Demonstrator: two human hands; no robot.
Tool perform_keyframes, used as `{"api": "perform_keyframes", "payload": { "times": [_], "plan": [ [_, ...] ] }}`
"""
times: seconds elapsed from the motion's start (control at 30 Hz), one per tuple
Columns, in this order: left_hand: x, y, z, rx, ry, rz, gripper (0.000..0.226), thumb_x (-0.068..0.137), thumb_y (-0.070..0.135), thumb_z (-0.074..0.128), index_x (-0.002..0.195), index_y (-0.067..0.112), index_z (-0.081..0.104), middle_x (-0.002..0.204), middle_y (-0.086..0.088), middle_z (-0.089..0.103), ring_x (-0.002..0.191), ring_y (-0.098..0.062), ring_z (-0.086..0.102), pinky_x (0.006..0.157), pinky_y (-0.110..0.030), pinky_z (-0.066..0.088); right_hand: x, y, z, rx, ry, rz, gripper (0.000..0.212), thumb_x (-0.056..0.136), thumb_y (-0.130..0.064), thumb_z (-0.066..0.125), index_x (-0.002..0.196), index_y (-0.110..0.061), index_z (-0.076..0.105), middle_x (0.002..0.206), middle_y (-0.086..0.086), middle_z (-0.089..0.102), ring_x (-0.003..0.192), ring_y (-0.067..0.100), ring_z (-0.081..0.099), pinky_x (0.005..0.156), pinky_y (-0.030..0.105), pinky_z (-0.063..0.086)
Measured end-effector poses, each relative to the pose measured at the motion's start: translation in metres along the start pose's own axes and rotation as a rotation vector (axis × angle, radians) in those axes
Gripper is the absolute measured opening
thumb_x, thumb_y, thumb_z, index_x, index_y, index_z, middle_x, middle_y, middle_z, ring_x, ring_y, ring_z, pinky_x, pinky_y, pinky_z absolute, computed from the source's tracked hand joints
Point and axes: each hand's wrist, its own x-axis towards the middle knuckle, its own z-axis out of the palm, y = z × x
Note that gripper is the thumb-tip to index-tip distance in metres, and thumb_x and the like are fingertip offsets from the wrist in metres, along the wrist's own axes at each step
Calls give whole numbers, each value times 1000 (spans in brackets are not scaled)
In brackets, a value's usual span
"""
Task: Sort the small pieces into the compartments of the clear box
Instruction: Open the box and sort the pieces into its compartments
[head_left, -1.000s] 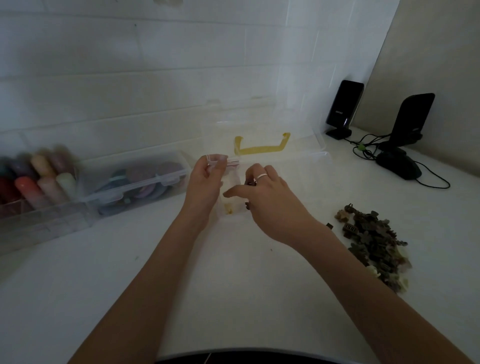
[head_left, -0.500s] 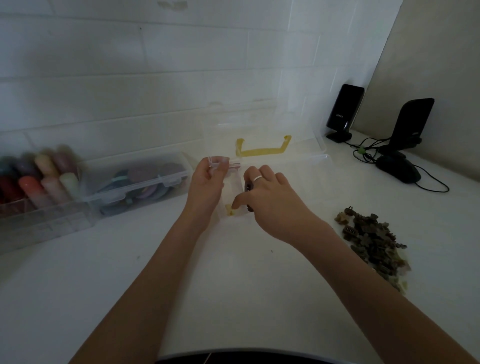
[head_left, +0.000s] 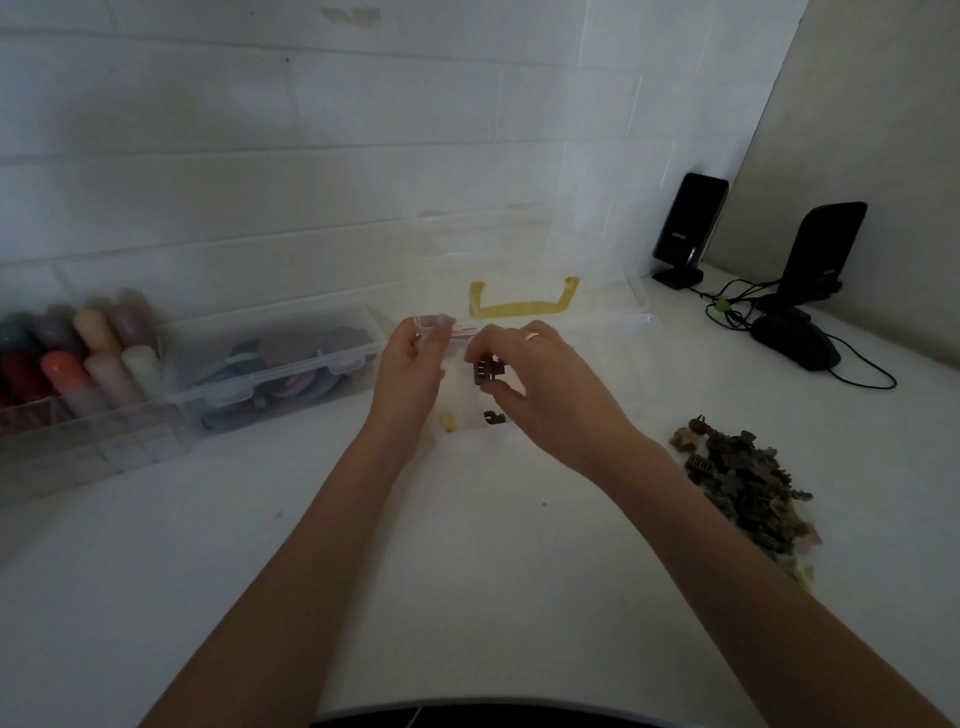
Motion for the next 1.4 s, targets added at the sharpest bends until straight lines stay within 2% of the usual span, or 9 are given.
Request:
{"api": "perform_keyframes", "payload": {
  "times": [0.13,0.3,0.47,0.63,0.77,0.9,1.03,1.17,1.4],
  "plan": [
    [-2,2,1,-17,18,0,22,97,43,43,92,28,60,94,8,65,92,-8,62,77,-28,50,-1,-3,2,-2,132,-42,14,82,-24,68,90,-21,58,88,-7,68,97,13,49,78,30,39],
    [-2,2,1,-30,44,-30,30,98,45,38,92,26,61,105,2,66,101,-12,62,84,-31,51,-4,3,5,-7,96,-61,7,85,-24,65,91,-26,69,125,-8,62,116,18,48,94,37,36],
    [-2,4,5,-31,65,-57,28,97,44,40,87,28,61,98,14,62,94,-3,58,75,-24,47,-18,35,-12,93,114,25,31,89,-10,59,111,-30,69,108,-20,64,103,12,53,95,44,43],
    [-4,2,7,-21,43,-55,25,96,46,41,89,31,60,100,14,63,97,-3,58,75,-24,47,-26,33,-5,53,42,-12,44,88,-1,51,114,-34,65,130,-14,58,120,11,47,96,34,34],
    [-5,1,5,-29,50,-81,26,96,45,43,86,30,61,103,8,64,97,-6,59,76,-26,47,-37,48,-22,16,137,116,34,85,0,53,95,-28,70,100,-8,69,95,14,57,87,37,43],
    [-4,1,6,-13,57,-81,27,97,45,42,85,29,60,105,2,66,90,-5,61,75,-26,46,-68,69,-51,132,160,212,31,77,5,58,68,-24,65,70,-4,63,62,4,50,62,12,40],
    [-5,1,7,-11,62,-86,27,97,45,42,85,29,59,109,-1,67,91,-5,61,75,-26,45,-92,90,-63,6,-34,339,27,79,-9,58,77,-34,69,79,-12,63,73,7,55,68,30,47],
    [-6,2,7,-18,64,-98,26,97,44,42,84,28,59,101,4,67,89,-4,60,79,-27,46,-104,95,-56,13,-222,354,26,82,-23,65,104,-37,68,97,-21,63,91,2,54,82,28,45],
    [-6,5,7,-8,51,-103,26,97,43,42,86,27,59,110,-3,67,91,-6,60,79,-27,46,-100,87,-49,94,-140,294,24,79,-25,72,97,-41,67,93,-21,65,88,1,57,77,24,47]
  ]
}}
